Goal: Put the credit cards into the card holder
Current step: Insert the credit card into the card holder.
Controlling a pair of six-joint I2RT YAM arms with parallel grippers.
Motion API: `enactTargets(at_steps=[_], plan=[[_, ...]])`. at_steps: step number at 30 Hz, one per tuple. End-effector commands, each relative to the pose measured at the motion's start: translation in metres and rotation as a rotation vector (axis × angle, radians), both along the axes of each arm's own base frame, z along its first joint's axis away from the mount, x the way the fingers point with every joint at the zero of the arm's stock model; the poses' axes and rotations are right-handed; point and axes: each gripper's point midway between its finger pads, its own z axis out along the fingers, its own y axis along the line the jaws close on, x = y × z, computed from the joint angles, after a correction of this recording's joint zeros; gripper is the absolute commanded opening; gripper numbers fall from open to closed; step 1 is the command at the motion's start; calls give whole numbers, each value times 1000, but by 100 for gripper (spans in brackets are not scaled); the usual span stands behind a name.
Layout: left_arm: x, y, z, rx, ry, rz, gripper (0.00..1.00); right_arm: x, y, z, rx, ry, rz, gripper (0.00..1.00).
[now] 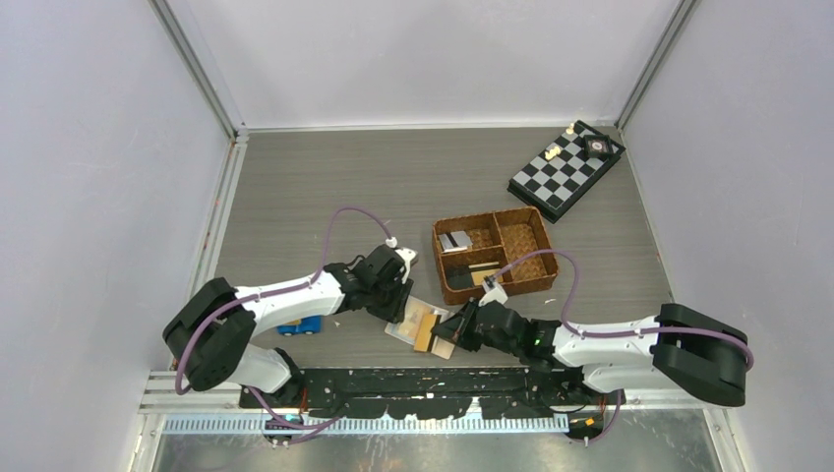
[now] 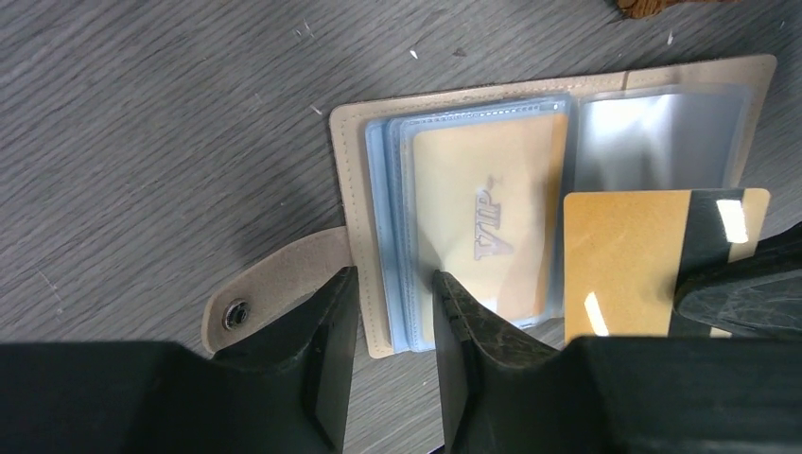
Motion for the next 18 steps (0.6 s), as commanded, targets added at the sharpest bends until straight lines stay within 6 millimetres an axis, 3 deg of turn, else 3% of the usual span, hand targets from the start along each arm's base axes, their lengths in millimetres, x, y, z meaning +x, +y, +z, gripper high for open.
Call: enactTargets(at_steps=[1,18], plan=[[10,-4,1,6,-40,-7,34,2,1,-4,10,5,-16,0],[9,-1,-9,36,-26,-13,29,-2,-1,-20,-17,68,-32,1]])
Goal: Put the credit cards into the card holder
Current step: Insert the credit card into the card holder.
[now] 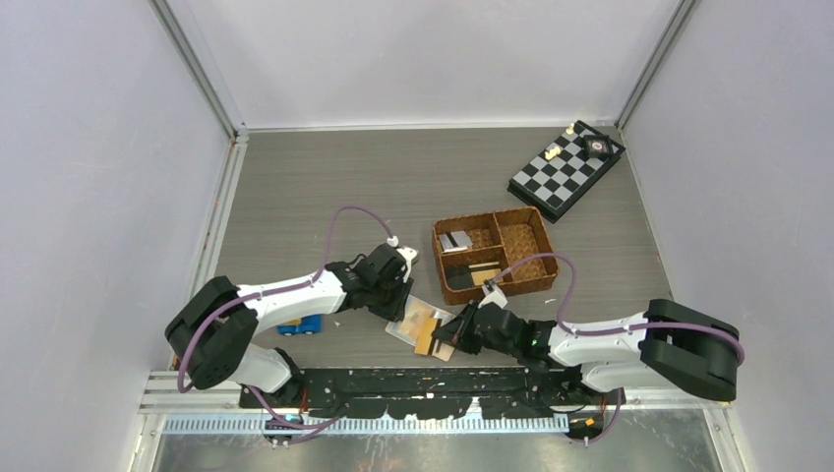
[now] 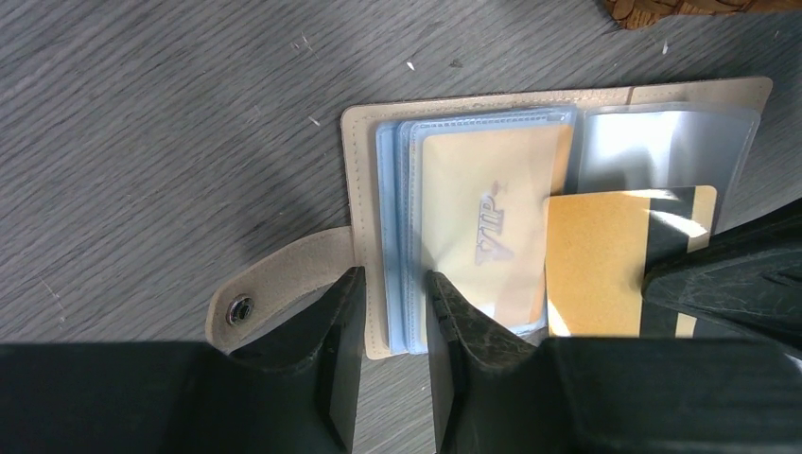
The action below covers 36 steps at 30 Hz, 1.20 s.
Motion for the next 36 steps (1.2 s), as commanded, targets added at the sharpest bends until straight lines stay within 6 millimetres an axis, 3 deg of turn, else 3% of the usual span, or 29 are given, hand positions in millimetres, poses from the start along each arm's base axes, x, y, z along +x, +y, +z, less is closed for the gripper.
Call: enactTargets(at_steps=[1,12,18,26,32,36], plan=[[6,2,-9,34,-23,-11,29,2,0,-6,0,13,-29,1],[5,3,-10,42,-20,-13,29,8,-21,-23,-50,47,-128,1],[5,3,-11,47,-16,-13,29,13,-34,-20,-76,13,-167,0],[5,3,-12,57,-8,-20,29,16,-20,-7,-25,-30,-118,1],[5,3,-12,62,-7,-21,28,8,-4,16,59,-69,-25,1],[5,3,-14,67,-2,-21,28,4,-1,18,75,-62,2,0]])
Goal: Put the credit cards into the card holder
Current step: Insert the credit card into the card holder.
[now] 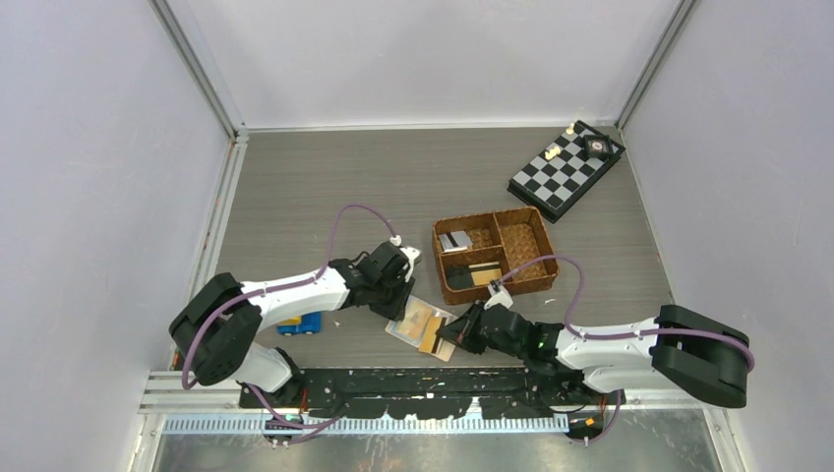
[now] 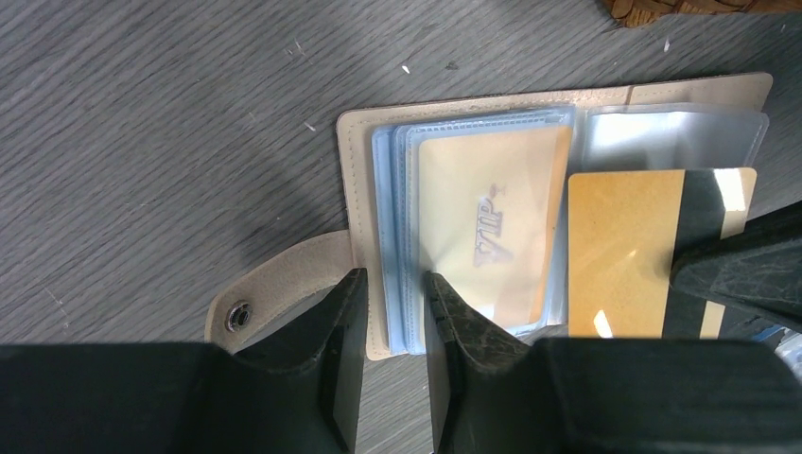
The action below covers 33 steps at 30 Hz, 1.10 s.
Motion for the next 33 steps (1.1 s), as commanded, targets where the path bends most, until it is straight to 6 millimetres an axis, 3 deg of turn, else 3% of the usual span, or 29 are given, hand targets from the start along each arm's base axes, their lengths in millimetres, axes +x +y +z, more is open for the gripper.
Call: enactTargets(at_steps=[1,12,19,26,33], plan=[[5,4,-14,50,-12,-3,28,0,9,16,56,-45,39,0],[4,5,-12,50,-13,-5,28,2,21,6,89,-11,50,0],[5,6,-12,55,-16,-4,27,4,8,-10,46,43,-18,1],[5,6,-12,58,-16,-4,27,9,-11,-12,-48,15,-55,0],[4,5,-12,54,-12,-9,27,15,-6,-8,-58,-15,-50,0]])
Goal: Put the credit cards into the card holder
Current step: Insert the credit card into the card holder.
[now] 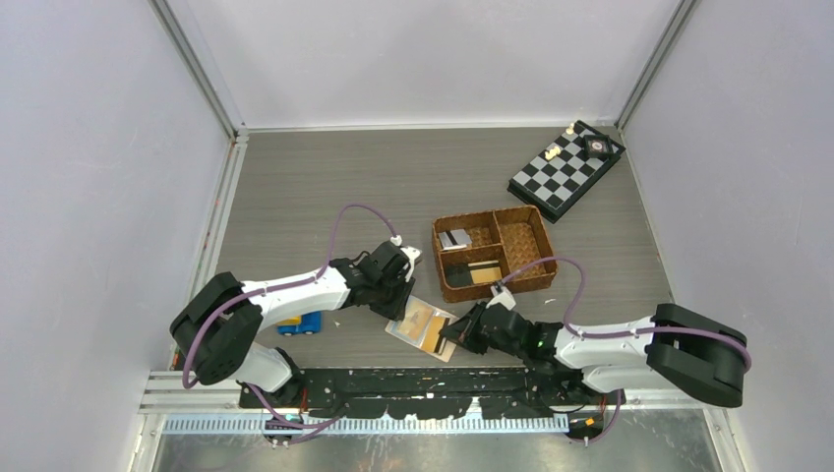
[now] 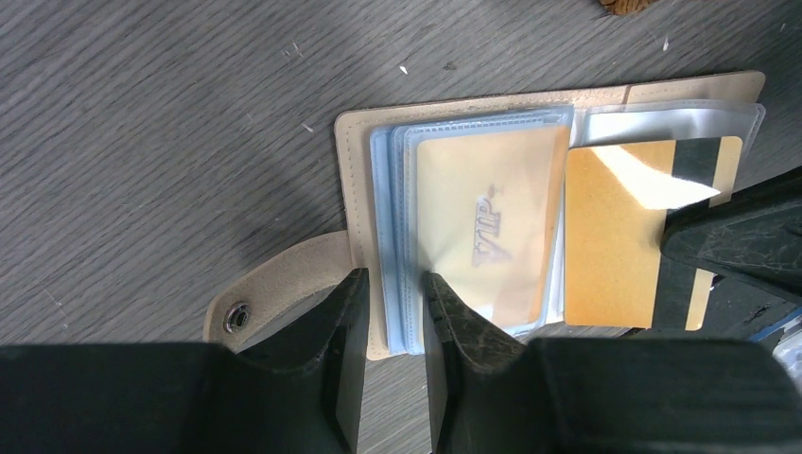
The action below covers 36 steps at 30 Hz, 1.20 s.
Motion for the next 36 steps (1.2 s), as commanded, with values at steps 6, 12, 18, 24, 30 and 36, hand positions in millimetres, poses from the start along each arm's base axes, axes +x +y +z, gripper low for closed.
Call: enactTargets(at_steps=[6,12,18,24,30,36], plan=[[4,6,-12,51,-18,-6,27,10,12,7,27,-55,8,0],[5,8,-12,62,-22,1,27,9,7,12,21,-66,9,0],[7,10,-13,77,-24,5,27,9,10,21,50,-85,19,1],[7,10,-13,80,-23,5,27,8,13,18,51,-78,27,1],[6,10,-13,76,-22,3,27,10,19,13,52,-77,32,0],[6,10,-13,77,-24,3,27,12,21,10,53,-74,24,1]])
